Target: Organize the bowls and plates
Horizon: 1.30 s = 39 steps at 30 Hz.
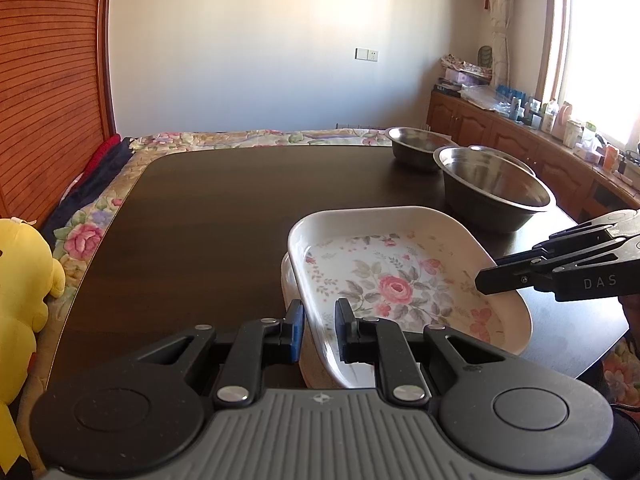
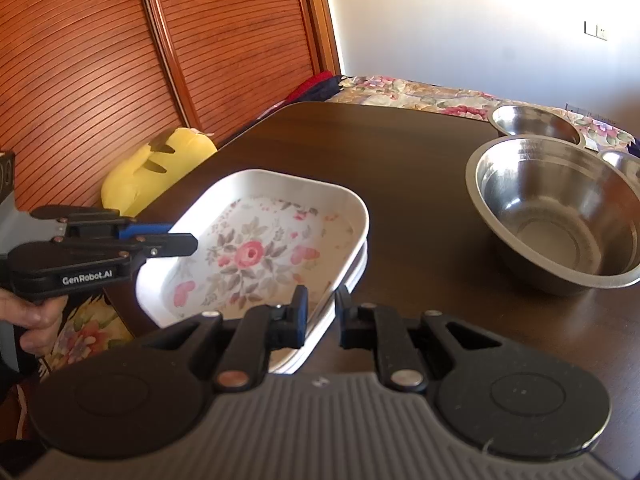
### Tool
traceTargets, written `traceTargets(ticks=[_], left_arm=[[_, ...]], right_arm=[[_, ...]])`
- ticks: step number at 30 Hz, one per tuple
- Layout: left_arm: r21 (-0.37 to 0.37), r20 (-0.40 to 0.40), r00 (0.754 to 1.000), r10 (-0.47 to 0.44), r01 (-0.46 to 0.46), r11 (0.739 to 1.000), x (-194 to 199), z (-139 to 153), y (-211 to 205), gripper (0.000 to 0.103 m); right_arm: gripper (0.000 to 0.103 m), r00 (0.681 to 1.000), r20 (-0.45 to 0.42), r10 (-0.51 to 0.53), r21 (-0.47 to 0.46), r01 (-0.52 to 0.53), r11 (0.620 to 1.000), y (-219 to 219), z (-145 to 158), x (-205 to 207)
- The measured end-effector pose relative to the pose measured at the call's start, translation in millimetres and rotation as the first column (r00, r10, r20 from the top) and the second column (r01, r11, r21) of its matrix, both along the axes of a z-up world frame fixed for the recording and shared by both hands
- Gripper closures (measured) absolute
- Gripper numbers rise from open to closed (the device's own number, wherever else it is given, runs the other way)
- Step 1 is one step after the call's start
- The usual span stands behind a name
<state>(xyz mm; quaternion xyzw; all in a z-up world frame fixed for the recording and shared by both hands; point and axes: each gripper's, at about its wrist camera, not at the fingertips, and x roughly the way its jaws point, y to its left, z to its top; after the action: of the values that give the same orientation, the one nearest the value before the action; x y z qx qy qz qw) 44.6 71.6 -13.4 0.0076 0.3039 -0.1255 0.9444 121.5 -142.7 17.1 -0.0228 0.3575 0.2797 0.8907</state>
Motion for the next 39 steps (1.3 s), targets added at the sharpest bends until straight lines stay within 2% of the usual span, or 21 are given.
traceTargets(ticks=[7,22,34,39], left_arm=[[0.004,0.001,1.0,0.011,-0.011,1.0,3,-1,0,0.085],[-0.006,0.003,1.0,0.025,-0.025,1.0,2,-5,1,0.085],[-0.012,0.065,0.998,0.024,-0.023,1.0,2,11,-7,0.084],[-0.02,0.098,0.995,0.0,0.002,1.0,17,24,-26,0.079]], right_arm=[[0.086,1.0,-0.01,-0.006,0.011,0.006,1.0,4,-2,3],[0.086,0.999,0.032,-0.024,0.016,0.023,1.0,6,-3,-1],[0.086,0.984,0.161,-0.069,0.045,0.063,0.997,-4,6,-17],[0.086,0.967,0.228,-0.116,0.06,0.105,0.993,-22,14,-19]])
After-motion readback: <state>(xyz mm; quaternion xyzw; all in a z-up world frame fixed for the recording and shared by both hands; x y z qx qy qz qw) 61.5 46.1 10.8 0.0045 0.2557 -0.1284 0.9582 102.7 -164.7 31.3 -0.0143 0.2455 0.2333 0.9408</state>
